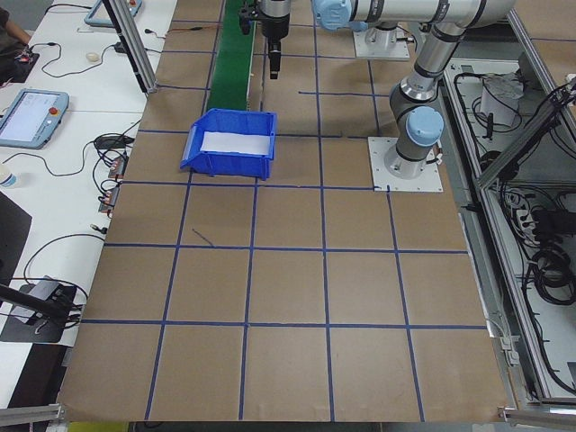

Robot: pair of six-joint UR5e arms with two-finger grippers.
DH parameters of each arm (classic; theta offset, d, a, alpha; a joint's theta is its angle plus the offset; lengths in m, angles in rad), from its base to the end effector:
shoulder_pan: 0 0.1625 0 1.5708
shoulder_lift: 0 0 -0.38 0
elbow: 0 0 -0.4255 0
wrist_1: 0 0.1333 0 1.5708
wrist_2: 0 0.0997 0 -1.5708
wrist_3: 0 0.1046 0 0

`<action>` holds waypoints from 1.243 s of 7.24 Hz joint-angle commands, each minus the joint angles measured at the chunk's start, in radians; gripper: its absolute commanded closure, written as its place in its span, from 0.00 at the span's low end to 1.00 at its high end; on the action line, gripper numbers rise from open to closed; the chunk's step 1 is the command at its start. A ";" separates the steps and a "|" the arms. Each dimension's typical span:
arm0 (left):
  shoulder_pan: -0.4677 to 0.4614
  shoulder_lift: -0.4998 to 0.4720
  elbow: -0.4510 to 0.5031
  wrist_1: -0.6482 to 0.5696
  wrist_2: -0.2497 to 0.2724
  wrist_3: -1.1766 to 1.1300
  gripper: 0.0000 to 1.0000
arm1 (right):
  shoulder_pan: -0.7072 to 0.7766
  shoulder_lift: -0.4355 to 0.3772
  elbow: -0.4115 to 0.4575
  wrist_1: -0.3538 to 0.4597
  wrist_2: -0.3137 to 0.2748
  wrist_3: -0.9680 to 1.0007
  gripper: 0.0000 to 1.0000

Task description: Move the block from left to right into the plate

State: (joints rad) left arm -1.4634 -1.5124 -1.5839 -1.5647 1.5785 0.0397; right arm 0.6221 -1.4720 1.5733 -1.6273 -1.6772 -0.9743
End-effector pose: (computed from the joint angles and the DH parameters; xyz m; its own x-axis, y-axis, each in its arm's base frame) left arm -0.0773 -0.5191 0.4618 -0.9976 -0.0681 -0.0097 -0.0675 0.9964 -0.0510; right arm -0.3804 -0.4232 0.3892 -0.9993 -0.0293 0.0226 -0.0265 0.9932 0.1129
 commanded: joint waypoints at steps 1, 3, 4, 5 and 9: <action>0.000 0.000 0.001 0.000 0.003 0.002 0.00 | 0.137 -0.115 -0.001 0.063 0.016 0.057 0.00; 0.003 0.000 0.001 0.000 0.002 0.000 0.00 | 0.187 -0.125 0.004 0.069 0.072 0.054 0.00; 0.003 0.000 0.001 0.000 0.002 0.002 0.00 | 0.236 -0.117 0.004 0.069 0.171 0.057 0.00; 0.003 0.000 0.001 0.000 0.002 0.000 0.00 | 0.293 -0.126 0.002 0.064 0.213 0.075 0.00; 0.002 0.000 -0.001 0.000 0.000 0.000 0.00 | 0.828 -0.110 0.004 -0.015 0.185 0.694 0.00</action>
State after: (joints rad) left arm -1.4608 -1.5125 -1.5833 -1.5647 1.5790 0.0399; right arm 1.2950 -1.5891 1.5734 -1.5937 -1.4725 -0.5400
